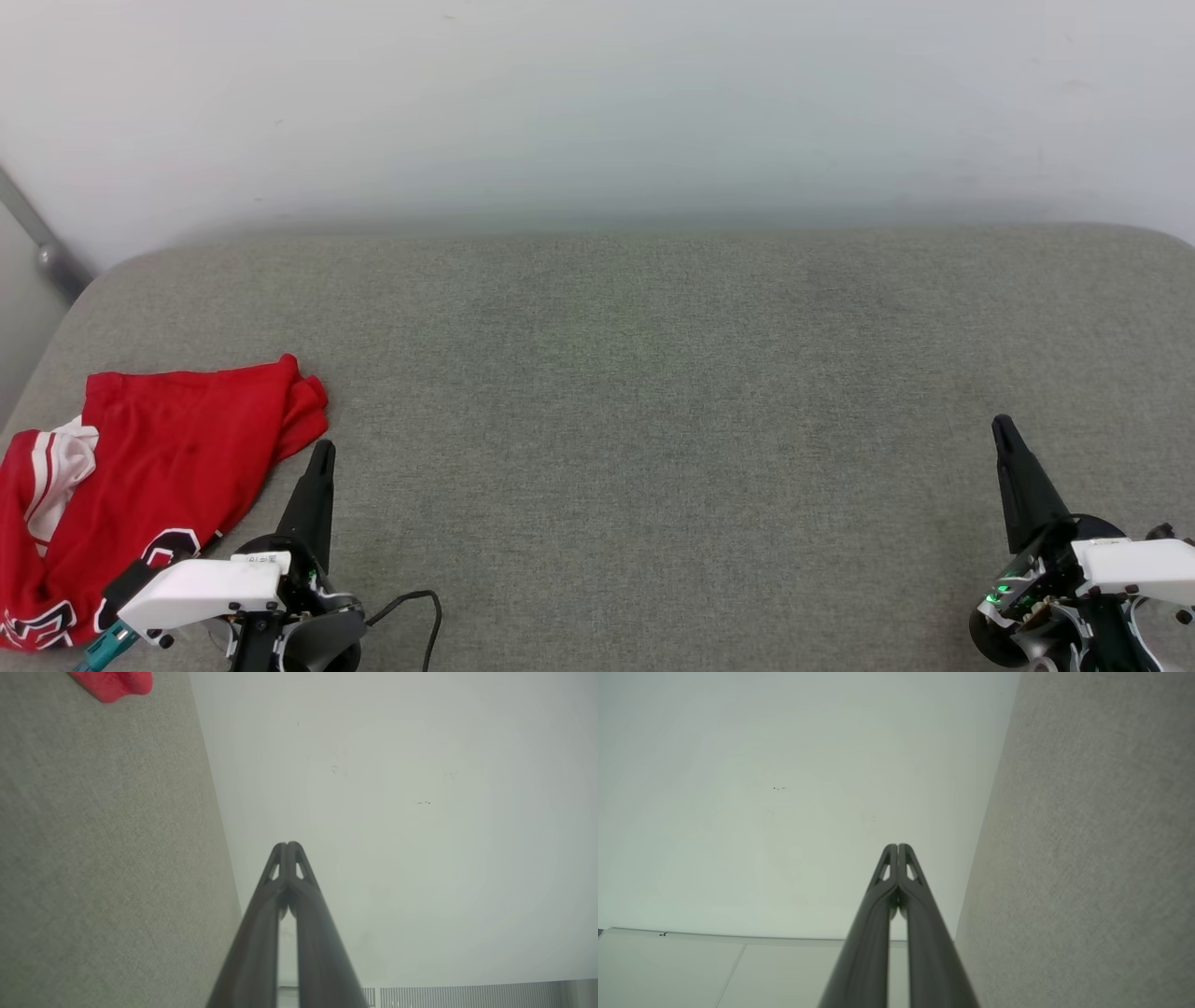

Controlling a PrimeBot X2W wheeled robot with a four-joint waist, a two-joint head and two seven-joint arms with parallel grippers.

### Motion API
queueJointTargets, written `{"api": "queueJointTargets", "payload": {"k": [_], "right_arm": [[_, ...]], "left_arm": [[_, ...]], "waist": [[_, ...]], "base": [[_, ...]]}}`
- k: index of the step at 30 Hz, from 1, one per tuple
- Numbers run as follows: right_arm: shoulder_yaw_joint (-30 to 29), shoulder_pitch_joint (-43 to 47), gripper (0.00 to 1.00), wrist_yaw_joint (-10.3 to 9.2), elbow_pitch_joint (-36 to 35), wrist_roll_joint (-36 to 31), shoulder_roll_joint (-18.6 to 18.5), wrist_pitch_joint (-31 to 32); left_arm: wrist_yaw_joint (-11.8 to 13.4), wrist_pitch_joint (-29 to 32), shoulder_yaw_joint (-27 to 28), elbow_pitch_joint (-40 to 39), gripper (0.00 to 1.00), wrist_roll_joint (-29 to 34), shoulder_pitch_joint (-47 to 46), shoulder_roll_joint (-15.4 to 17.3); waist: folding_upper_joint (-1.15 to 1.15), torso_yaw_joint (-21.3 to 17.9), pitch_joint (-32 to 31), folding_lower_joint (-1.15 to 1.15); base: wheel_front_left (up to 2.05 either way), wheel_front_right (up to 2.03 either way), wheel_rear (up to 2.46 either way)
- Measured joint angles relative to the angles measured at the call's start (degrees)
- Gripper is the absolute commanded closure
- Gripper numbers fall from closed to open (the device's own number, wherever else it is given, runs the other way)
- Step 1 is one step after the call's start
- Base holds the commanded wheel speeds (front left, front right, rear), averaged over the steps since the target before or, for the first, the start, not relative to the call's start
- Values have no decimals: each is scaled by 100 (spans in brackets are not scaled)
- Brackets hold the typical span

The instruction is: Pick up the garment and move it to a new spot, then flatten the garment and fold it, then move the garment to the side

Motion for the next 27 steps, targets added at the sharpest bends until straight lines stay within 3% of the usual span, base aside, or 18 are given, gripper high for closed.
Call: {"api": "queueJointTargets", "payload": {"k": [24,25,26,27], "right_arm": [[1,0,100,0,0,0,0,1],[2,14,0,0,23,1,0,0],[4,53,100,-1,69,1,3,-1],[7,102,0,-2,109,1,5,-1]], "left_arm": [[0,0,0,0,100,-1,0,0],[1,-1,-4,23,0,-1,12,-2],[2,-2,-9,68,100,-1,49,-8],[3,-9,-18,112,0,-1,100,-12]], "waist": [[0,0,0,0],[0,0,0,0],[0,0,0,0],[0,0,0,0]], "base": [[0,0,0],[0,0,0],[0,0,0],[0,0,0]]}}
